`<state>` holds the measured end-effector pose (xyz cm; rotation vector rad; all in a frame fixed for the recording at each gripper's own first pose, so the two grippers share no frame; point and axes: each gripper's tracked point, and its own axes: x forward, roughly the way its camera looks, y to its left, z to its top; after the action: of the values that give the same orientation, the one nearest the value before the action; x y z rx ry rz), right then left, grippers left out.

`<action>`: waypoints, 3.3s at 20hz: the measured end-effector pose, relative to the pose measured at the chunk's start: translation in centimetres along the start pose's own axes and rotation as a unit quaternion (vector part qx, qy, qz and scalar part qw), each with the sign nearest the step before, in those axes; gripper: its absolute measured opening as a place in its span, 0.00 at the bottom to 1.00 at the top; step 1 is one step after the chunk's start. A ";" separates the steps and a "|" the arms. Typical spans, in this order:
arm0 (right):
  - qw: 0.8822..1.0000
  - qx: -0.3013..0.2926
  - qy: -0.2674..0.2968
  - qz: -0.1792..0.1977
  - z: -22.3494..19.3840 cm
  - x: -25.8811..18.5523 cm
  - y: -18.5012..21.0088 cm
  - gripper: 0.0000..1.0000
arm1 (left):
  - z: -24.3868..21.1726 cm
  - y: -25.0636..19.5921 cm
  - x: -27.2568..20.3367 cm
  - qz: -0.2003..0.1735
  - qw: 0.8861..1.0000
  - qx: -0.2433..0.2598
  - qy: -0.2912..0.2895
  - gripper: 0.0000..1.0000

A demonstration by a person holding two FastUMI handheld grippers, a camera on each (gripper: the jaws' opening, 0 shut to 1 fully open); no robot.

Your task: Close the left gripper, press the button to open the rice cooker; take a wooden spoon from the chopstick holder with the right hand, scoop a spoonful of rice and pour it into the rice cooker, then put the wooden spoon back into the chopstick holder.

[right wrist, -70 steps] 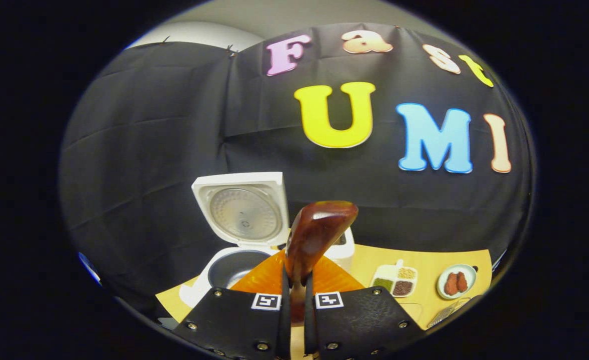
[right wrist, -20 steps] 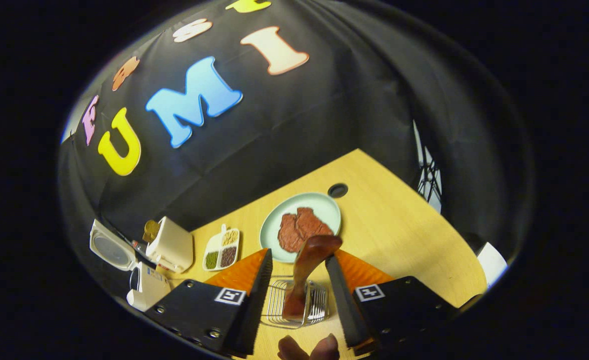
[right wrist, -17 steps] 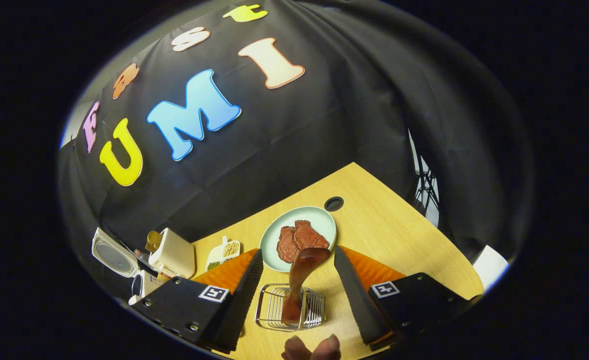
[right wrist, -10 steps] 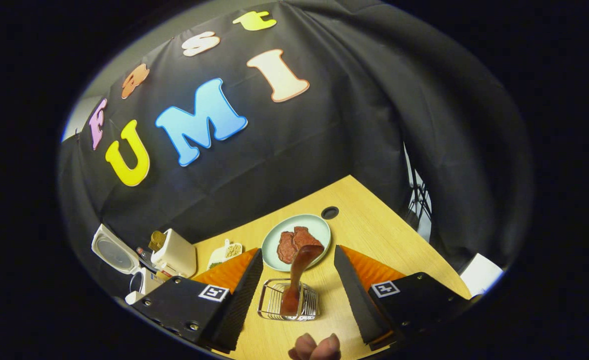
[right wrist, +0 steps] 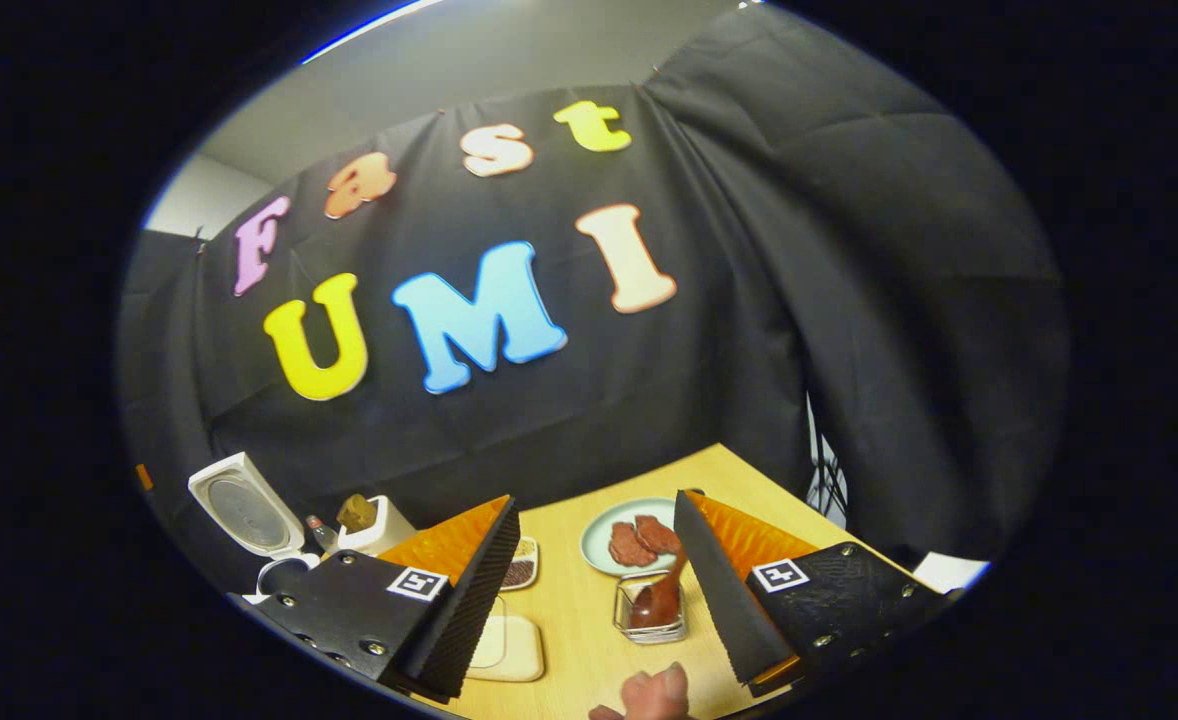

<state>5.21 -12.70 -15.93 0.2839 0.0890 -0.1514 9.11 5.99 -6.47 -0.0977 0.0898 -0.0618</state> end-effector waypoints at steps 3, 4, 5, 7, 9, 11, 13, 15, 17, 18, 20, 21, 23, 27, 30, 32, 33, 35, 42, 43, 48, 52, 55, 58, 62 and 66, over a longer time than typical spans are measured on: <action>0.999 -0.011 -0.037 0.011 1.7 -3.2 4.9 0.94 | 1.1 4.1 4.3 -0.001 1.000 -0.014 -0.015 0.96; 0.998 -0.028 -0.046 0.017 2.1 -4.0 6.2 0.95 | 1.9 5.3 5.7 0.004 0.999 -0.017 -0.029 0.92; 0.997 -0.053 -0.053 0.013 2.5 -4.9 7.2 0.95 | 2.8 6.6 7.1 0.011 0.999 -0.018 -0.042 0.93; 0.995 -0.089 -0.042 0.007 2.4 -5.9 8.8 0.94 | 3.8 8.6 10.6 0.021 0.998 -0.017 -0.057 0.93; 0.995 -0.097 -0.025 0.009 2.2 -7.1 10.9 0.95 | 4.5 10.8 14.3 0.038 0.997 -0.018 -0.068 0.93; 0.995 -0.101 -0.020 0.017 2.3 -8.1 12.7 0.95 | 5.4 13.1 17.4 0.067 0.995 -0.014 -0.079 0.93; 0.994 -0.107 -0.012 0.024 1.8 -8.7 14.0 0.95 | 5.2 15.1 20.8 0.089 0.993 -0.015 -0.074 0.95; 0.993 -0.110 0.000 0.039 1.1 -9.4 15.4 0.95 | 5.6 17.0 23.7 0.109 0.991 -0.013 -0.072 0.95; 0.992 -0.122 0.011 0.042 0.9 -9.7 15.8 0.95 | 6.3 18.9 26.2 0.122 0.990 -0.010 -0.073 0.96; 0.991 -0.125 0.016 0.043 0.9 -9.8 15.9 0.95 | 5.3 19.5 27.9 0.126 0.990 -0.008 -0.059 0.94; 0.991 -0.127 0.019 0.044 1.0 -10.0 16.0 0.95 | 3.7 20.7 30.2 0.135 0.990 0.009 -0.031 0.93; 0.991 -0.129 0.021 0.043 0.9 -10.1 16.0 0.95 | 2.5 21.1 31.4 0.135 0.991 0.021 -0.006 0.93; 0.990 -0.129 0.029 0.044 0.5 -10.2 16.1 0.95 | -1.0 21.3 32.7 0.133 0.989 0.024 0.053 0.96; 0.990 -0.117 0.050 0.053 -1.5 -10.1 16.8 0.95 | -1.6 19.8 30.3 0.133 0.989 0.046 0.044 0.95; 0.990 -0.118 0.055 0.056 -2.3 -9.9 17.0 0.95 | -2.9 18.7 26.9 0.137 0.988 0.036 0.057 0.96; 0.990 -0.114 0.056 0.063 -2.5 -9.9 17.4 0.95 | -4.0 17.6 24.2 0.142 0.987 0.038 0.059 0.96; 0.990 -0.114 0.056 0.066 -2.5 -9.9 17.6 0.95 | -4.7 16.9 22.9 0.145 0.987 0.043 0.058 0.96; 0.989 -0.114 0.059 0.069 -2.8 -10.0 17.5 0.95 | -6.6 15.8 20.3 0.148 0.986 0.043 0.061 0.95; 0.989 -0.107 0.072 0.073 -3.7 -10.6 17.2 0.95 | -15.5 13.2 13.5 0.150 0.982 0.029 0.111 0.96; 0.989 -0.106 0.072 0.074 -3.8 -10.7 17.2 0.95 | -16.8 13.0 13.0 0.150 0.981 0.025 0.122 0.95; 0.987 -0.104 0.093 0.079 -5.2 -11.0 16.8 0.95 | -24.7 12.5 11.0 0.149 0.971 0.031 0.184 0.96; 0.987 -0.108 0.097 0.075 -5.4 -11.0 16.1 0.95 | -26.9 13.0 9.8 0.147 0.967 0.025 0.204 0.98; 0.986 -0.104 0.102 0.077 -5.4 -11.3 16.0 0.95 | -26.9 13.0 9.2 0.152 0.966 0.016 0.210 0.98; 0.987 -0.104 0.099 0.079 -5.0 -11.5 15.4 0.95 | -26.1 13.1 9.0 0.152 0.967 0.018 0.206 0.97; 0.987 -0.092 0.105 0.076 -5.2 -11.8 14.2 0.95 | -25.2 13.7 7.8 0.168 0.965 -0.023 0.202 0.99; 0.987 -0.078 0.106 0.087 -4.8 -11.9 13.4 0.95 | -22.3 12.1 6.1 0.162 0.970 -0.006 0.184 0.95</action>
<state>-4.68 2.97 -15.62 0.1493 0.2846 0.0598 13.83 15.45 -30.29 -0.0815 0.4751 0.2490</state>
